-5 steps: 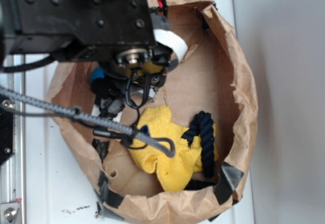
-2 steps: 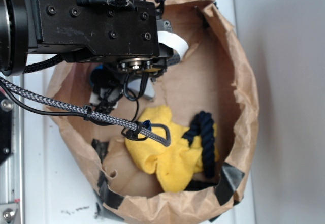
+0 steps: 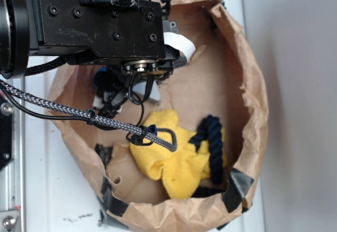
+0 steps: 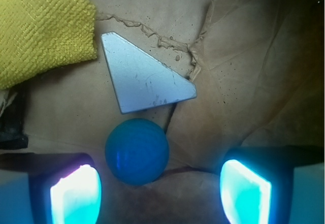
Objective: Grab the blue ball.
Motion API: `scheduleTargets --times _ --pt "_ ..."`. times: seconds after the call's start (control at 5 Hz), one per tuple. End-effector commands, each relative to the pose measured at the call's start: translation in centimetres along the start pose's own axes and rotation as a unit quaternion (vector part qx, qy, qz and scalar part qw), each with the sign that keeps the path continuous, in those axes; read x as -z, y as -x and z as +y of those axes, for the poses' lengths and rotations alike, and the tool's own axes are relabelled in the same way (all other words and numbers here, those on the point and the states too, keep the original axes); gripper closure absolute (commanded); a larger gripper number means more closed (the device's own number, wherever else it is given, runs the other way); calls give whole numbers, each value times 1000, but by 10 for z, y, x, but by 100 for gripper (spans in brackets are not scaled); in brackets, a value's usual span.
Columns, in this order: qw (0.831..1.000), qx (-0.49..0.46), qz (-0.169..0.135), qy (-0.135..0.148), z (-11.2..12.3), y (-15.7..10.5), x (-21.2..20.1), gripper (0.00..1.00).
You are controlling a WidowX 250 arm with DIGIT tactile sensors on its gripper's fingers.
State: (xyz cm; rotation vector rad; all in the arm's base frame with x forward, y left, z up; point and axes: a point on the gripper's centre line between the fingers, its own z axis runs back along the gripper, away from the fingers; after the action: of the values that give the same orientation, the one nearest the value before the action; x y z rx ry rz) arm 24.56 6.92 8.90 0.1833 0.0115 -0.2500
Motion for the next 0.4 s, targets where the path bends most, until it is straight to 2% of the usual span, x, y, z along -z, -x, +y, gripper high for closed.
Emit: scheduleTargets --times 0.0,0.2 --pt "999 15 -37 -29 -3 -29 46 0" --pt "999 18 -30 -14 -7 -28 52 0"
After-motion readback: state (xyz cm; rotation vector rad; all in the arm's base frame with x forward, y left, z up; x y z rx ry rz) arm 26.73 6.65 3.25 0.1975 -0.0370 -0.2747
